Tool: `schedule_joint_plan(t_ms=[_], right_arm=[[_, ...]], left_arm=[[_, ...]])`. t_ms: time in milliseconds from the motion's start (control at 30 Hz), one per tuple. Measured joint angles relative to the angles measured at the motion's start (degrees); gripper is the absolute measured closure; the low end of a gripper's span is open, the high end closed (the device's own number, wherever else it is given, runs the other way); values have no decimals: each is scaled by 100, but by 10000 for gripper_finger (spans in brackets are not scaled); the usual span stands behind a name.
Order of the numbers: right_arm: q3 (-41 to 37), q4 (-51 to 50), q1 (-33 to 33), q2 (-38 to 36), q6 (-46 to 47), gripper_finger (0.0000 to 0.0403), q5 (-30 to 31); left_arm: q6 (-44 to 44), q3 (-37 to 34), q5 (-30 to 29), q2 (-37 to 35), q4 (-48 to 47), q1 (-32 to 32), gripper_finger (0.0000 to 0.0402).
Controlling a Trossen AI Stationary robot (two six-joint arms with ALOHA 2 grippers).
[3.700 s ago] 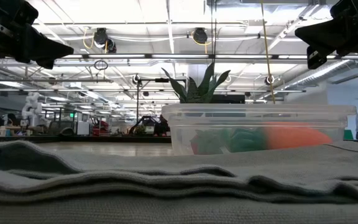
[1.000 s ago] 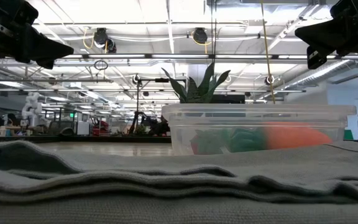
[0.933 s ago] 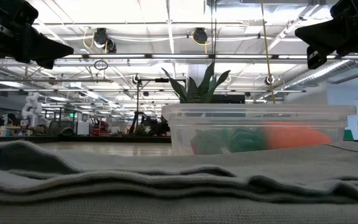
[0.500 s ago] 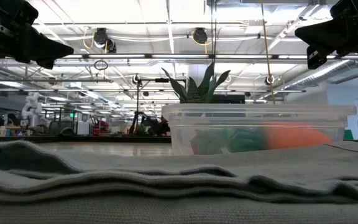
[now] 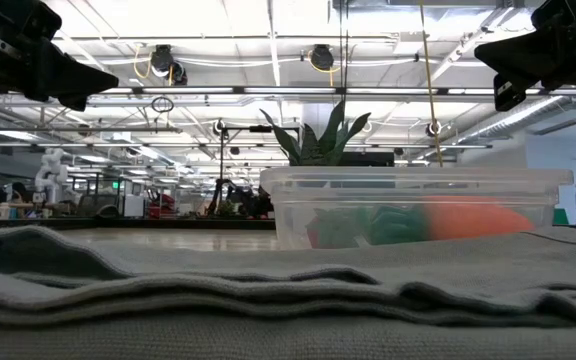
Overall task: Pick and placing Produce into tupperware
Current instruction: Return to Home Position
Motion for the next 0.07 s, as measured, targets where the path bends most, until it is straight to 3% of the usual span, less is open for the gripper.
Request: schedule_joint_plan(t_ms=[67], right_arm=[[0,0,0,0,0,403,2]], left_arm=[[1,0,0,2,-1,0,378]])
